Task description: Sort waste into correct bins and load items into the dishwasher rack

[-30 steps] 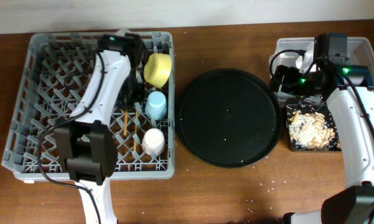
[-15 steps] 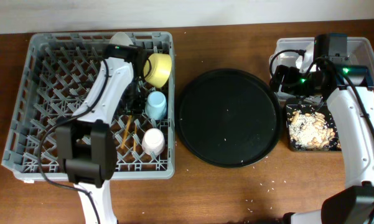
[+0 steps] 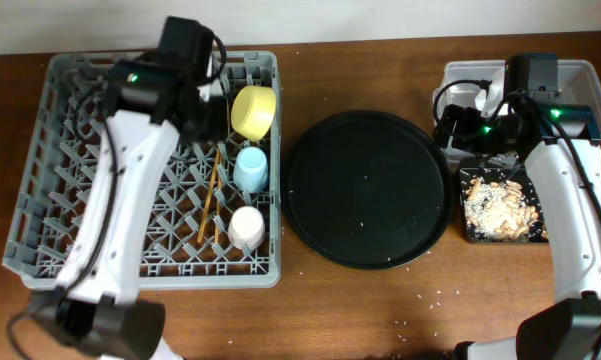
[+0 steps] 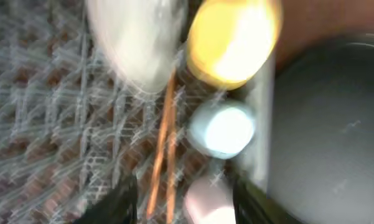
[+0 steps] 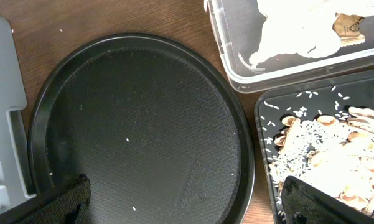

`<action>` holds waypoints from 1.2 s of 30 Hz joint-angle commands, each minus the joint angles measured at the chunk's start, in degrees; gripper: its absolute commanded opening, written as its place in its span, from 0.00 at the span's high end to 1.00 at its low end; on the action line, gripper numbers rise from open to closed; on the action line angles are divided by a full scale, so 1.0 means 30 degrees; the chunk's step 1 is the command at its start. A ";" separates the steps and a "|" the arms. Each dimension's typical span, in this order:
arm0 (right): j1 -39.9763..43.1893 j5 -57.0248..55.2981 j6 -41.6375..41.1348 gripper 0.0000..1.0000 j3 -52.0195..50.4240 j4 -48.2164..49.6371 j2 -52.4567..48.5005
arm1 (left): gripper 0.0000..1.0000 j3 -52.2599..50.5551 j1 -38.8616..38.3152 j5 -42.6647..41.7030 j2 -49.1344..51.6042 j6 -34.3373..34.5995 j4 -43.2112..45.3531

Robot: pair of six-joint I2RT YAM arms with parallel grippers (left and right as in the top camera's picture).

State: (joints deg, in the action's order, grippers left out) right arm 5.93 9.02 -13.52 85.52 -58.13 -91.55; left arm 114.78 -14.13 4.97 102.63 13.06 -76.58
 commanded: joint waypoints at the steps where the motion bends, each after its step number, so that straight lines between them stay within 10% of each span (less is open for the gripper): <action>1: 0.0029 -0.0233 -0.0102 0.01 0.0335 0.0007 0.0568 | 0.48 0.0328 -0.0044 -0.1931 -0.1661 -0.0226 0.2193; 2: 0.0029 -0.0233 -0.0102 0.02 0.0335 0.0015 0.0568 | 0.03 0.0328 -0.0044 -0.1938 -0.1792 -0.0226 0.2499; 3: 0.0029 -0.0233 -0.0102 0.02 0.0335 0.0015 0.0568 | 0.00 0.0328 -0.0044 -0.2149 -0.1865 -0.0226 0.2783; 17: -0.0124 -0.0233 -0.0102 0.01 0.0328 0.0007 0.0911 | 0.01 0.0284 -0.0044 -0.2885 -0.1836 -0.0233 0.2710; 24: -0.2550 -0.2412 0.0415 0.02 -0.0896 0.0393 0.6207 | 0.00 0.0284 -0.0044 -0.2885 -0.1836 -0.0233 0.2652; 36: -0.3330 -0.2477 0.3373 0.01 -1.7588 1.4243 2.0786 | 0.00 0.0284 -0.0044 -0.2885 -0.1829 -0.0233 0.2652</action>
State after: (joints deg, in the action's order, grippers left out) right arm -3.75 -0.95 -6.28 43.18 -20.56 -37.65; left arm 115.09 -14.24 -3.22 97.49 12.91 -68.71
